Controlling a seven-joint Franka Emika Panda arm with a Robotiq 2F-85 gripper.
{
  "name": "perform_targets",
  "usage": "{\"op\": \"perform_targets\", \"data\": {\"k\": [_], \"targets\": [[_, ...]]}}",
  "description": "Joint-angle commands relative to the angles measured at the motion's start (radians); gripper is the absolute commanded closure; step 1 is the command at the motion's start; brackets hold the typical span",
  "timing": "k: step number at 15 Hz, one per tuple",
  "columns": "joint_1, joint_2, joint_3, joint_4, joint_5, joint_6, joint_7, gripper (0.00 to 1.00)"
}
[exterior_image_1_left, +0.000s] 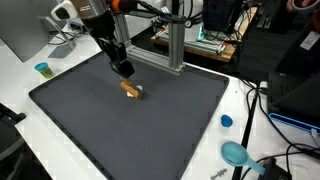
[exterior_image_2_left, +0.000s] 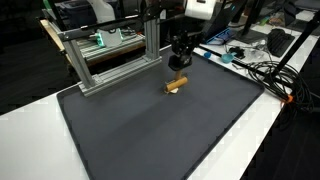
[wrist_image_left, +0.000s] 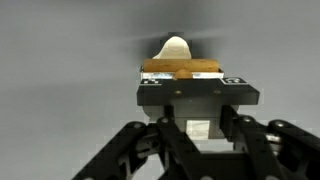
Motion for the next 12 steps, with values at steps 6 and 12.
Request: {"op": "perform_targets", "data": {"k": [6,12], "targets": [[-0.025,0.054,-0.006,0.016,0.026,0.006,-0.023,0.79],[-0.042,0.087,0.007,0.025,0.072,-0.033,-0.075,0.79]]}}
